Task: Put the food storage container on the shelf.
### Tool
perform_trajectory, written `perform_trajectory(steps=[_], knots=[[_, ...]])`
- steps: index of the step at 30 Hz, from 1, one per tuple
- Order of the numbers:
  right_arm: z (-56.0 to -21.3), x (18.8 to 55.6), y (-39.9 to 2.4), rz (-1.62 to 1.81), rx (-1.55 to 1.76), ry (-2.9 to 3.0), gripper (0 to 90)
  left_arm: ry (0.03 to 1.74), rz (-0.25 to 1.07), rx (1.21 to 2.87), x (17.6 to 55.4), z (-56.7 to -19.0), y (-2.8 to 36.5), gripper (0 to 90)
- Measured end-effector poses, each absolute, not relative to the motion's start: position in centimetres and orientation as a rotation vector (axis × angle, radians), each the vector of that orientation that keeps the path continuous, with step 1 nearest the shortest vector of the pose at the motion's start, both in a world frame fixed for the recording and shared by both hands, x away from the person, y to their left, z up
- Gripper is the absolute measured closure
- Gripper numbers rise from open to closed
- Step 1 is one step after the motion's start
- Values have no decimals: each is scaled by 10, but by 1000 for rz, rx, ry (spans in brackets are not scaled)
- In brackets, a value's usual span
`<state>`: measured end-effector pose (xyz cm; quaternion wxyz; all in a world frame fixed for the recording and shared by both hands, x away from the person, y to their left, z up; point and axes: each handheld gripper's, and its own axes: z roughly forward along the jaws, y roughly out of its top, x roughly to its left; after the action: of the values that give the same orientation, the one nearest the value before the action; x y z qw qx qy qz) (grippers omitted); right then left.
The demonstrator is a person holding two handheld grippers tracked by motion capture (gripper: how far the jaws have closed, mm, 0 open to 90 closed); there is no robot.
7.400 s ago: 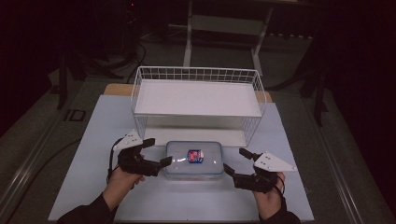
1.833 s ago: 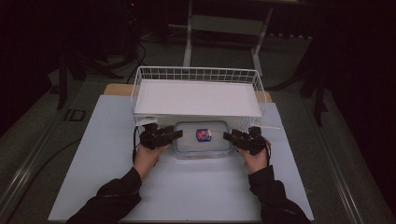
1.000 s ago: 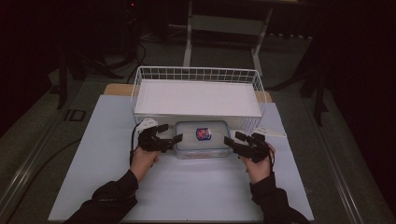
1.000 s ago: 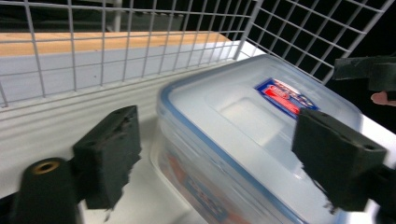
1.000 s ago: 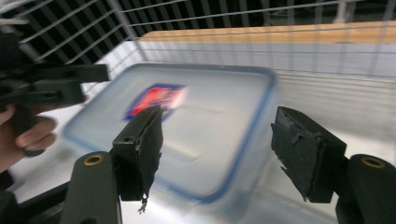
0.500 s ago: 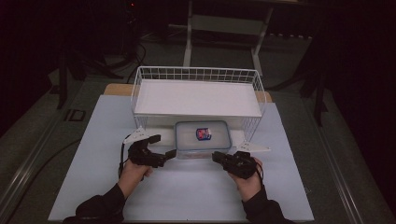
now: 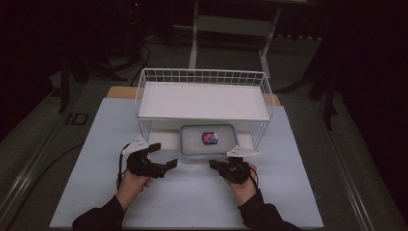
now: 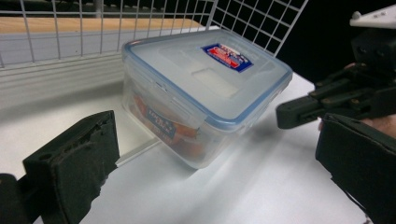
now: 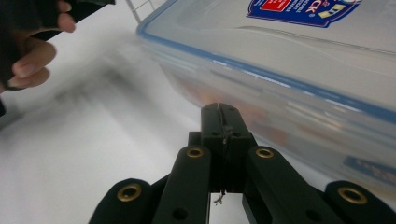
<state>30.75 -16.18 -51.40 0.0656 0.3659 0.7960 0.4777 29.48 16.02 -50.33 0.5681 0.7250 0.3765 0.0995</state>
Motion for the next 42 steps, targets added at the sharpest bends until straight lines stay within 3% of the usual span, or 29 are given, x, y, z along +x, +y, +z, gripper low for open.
perform_trajectory(steps=[25, 42], knots=[[-519, 365, -127, 1399, 1162, 2319, 899, 867, 248, 1701, 294, -505, 161, 0], [-519, 382, -131, 1359, 1177, 2271, 899, 871, 251, 1703, 294, -506, 159, 0]])
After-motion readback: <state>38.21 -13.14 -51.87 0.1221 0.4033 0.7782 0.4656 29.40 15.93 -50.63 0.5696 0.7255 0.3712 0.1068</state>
